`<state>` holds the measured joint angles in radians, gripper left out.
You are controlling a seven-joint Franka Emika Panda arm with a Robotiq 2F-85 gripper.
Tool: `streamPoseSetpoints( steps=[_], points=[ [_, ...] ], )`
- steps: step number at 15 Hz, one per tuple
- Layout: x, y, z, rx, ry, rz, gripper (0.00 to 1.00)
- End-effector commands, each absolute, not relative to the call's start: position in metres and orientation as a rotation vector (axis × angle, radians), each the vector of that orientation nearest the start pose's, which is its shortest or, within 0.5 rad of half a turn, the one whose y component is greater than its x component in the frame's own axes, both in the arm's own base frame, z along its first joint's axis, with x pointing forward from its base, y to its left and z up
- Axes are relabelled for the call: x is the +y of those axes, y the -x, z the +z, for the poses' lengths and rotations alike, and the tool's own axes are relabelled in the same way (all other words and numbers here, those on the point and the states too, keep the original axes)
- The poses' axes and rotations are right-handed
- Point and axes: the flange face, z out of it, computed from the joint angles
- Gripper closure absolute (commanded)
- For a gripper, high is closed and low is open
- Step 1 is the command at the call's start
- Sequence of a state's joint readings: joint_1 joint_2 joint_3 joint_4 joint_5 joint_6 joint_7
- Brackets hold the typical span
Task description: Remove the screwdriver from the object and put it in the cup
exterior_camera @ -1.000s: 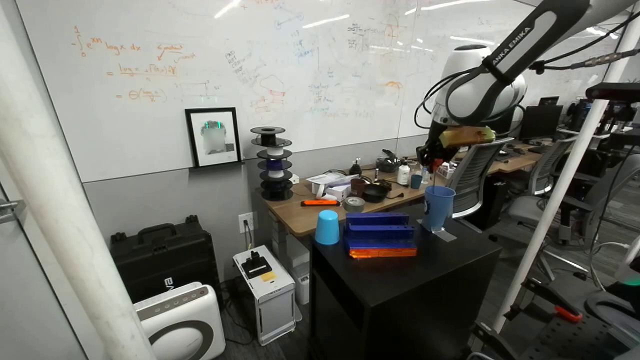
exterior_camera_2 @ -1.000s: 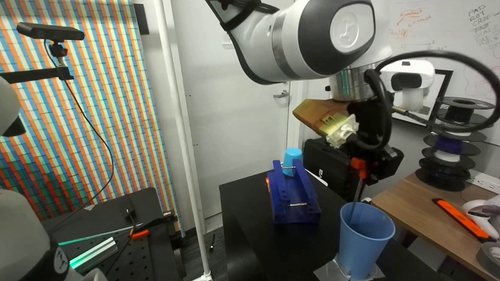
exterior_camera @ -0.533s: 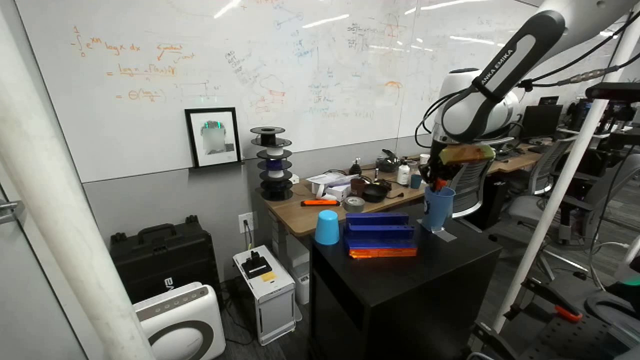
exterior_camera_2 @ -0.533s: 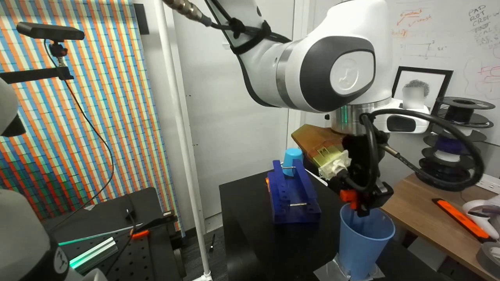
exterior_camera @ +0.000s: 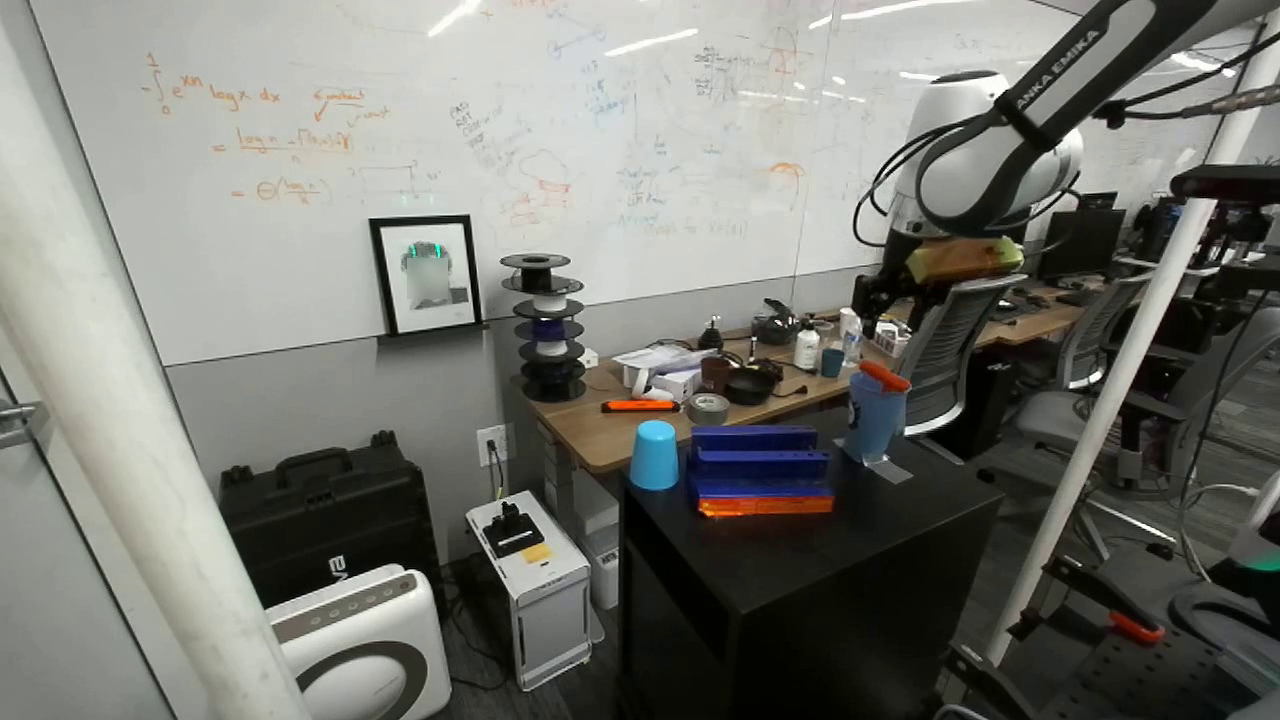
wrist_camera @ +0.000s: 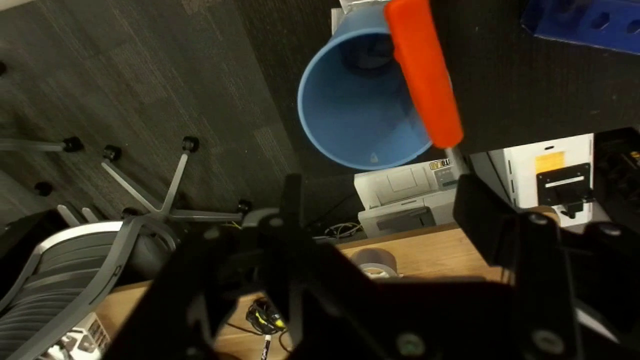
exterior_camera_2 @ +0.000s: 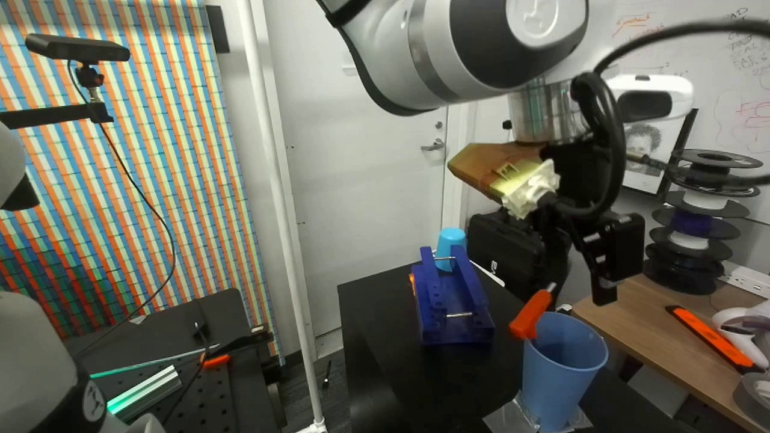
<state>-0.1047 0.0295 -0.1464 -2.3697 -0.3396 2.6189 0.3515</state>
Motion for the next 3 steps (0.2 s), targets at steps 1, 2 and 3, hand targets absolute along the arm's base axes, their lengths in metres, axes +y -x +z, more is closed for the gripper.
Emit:
streamPoseSetpoints(
  steps=[1, 2, 3],
  points=[
    [-0.105, -0.464, 0.379, 0.406, 3.299, -0.375, 0.0],
    [-0.1, -0.454, 0.384, 0.393, 3.294, -0.325, 0.0],
    [-0.112, -0.48, 0.366, 0.455, 3.296, -0.343, 0.01]
  ],
)
